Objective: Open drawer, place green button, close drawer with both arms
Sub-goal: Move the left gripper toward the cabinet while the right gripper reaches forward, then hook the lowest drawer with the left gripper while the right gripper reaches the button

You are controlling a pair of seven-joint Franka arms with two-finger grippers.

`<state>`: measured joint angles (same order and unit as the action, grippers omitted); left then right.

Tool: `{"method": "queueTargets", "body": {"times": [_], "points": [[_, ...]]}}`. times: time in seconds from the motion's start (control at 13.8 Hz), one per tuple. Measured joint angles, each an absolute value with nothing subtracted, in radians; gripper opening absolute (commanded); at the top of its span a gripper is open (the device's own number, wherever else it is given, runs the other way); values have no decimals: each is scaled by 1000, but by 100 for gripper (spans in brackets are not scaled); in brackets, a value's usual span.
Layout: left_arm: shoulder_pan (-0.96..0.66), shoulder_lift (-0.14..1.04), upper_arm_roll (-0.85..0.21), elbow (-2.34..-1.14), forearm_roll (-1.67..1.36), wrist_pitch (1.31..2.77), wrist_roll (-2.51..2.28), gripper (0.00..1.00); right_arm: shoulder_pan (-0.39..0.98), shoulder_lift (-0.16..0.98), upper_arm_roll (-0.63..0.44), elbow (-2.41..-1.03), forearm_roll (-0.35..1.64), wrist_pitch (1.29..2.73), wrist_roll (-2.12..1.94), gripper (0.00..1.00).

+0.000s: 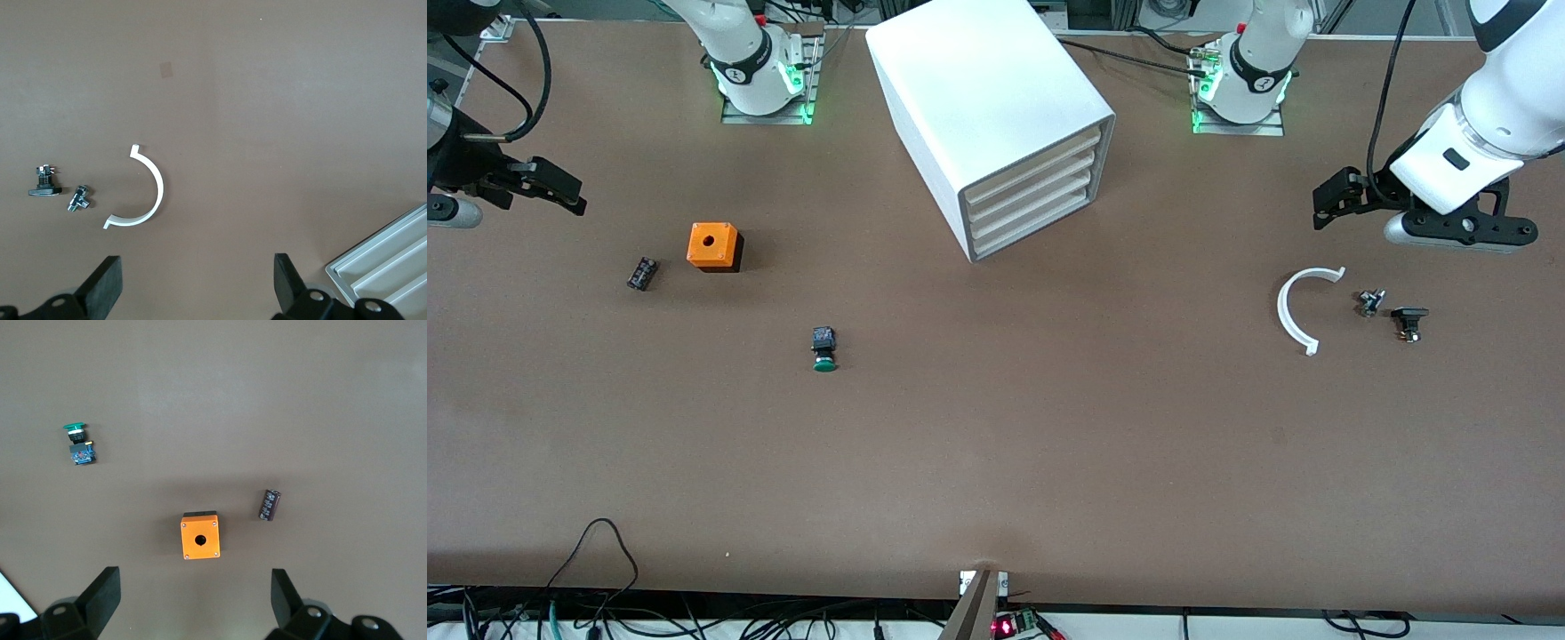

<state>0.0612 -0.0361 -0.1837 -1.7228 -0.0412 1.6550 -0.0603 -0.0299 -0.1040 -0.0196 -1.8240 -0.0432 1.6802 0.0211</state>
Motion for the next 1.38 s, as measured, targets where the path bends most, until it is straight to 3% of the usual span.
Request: {"method": "queueTargets", "body": {"times": [0.65, 1.02, 1.38], "points": [[61, -16, -184, -1758, -88, 1643, -55, 100, -30, -104, -19, -1824, -43, 1680, 21, 100], [59, 111, -187, -1966, -485, 1791, 46, 100, -27, -83, -14, -1825, -22, 1691, 21, 100], [29, 235, -204, -2215, -974, 1906, 284, 100, 35, 7, 32, -1826, 37, 1826, 22, 100]]}}
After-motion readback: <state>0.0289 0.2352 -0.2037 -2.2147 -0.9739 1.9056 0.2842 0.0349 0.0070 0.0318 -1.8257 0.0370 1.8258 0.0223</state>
